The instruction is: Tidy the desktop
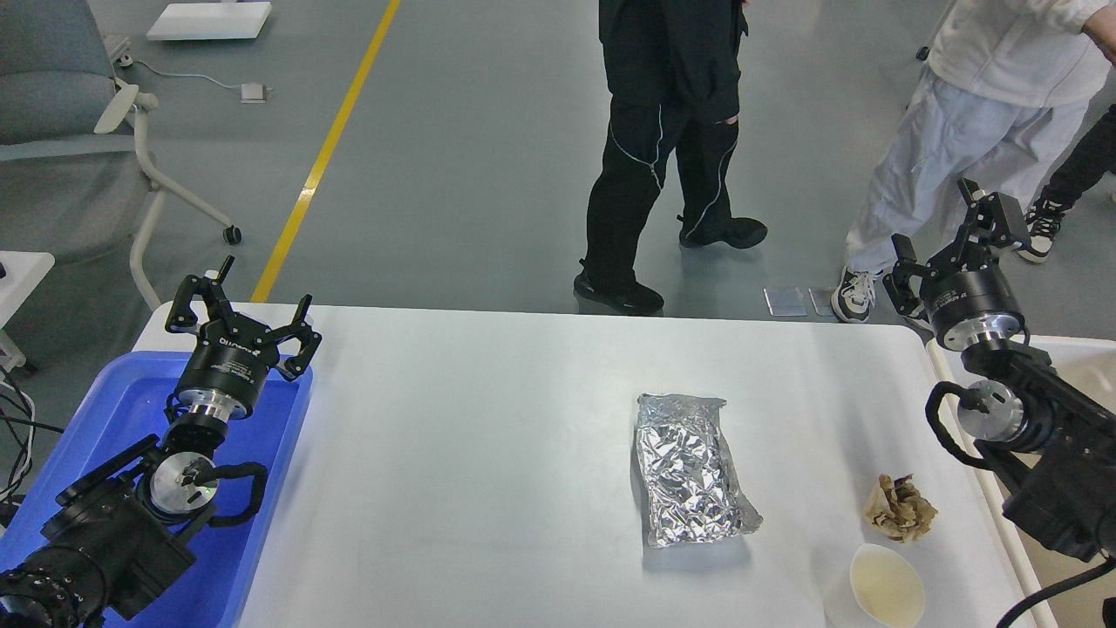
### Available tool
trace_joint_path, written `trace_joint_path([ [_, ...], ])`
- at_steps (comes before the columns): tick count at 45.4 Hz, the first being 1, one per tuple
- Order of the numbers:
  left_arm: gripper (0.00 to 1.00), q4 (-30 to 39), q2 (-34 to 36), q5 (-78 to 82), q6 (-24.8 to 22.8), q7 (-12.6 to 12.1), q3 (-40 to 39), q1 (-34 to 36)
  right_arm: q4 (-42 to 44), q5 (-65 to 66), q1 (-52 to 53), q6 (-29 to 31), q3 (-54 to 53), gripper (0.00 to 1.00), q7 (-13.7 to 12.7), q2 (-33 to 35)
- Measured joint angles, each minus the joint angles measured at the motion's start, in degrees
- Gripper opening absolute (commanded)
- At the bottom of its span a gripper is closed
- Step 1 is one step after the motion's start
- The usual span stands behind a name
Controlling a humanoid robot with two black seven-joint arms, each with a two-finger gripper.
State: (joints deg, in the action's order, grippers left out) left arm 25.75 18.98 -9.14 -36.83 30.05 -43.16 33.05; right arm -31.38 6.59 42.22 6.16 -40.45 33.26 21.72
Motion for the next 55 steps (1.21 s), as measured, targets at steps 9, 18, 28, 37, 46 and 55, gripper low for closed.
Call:
trace_joint_path([
  [9,1.00,0.0,0.0,0.0,0.0,0.0,0.0,0.0,0.0,0.0,0.0,0.0,0.0,1.00,0.0,0.0],
  [18,1.00,0.0,0.0,0.0,0.0,0.0,0.0,0.0,0.0,0.0,0.0,0.0,0.1,1.00,0.0,0.0],
  [28,1.00,0.0,0.0,0.0,0.0,-0.1,0.0,0.0,0.1,0.0,-0.2,0.3,0.2,1.00,0.0,0.4],
  [37,1.00,0.0,0.0,0.0,0.0,0.0,0.0,0.0,0.1,0.0,-0.5,0.6,0.2,1.00,0.0,0.8],
  [46,1.00,0.0,0.0,0.0,0.0,0.0,0.0,0.0,0.3,0.0,-0.3,0.7,0.2,1.00,0.0,1.0],
  [55,1.00,0.0,0.0,0.0,0.0,0.0,0.0,0.0,0.4,0.0,0.0,0.7,0.2,1.00,0.0,1.0],
])
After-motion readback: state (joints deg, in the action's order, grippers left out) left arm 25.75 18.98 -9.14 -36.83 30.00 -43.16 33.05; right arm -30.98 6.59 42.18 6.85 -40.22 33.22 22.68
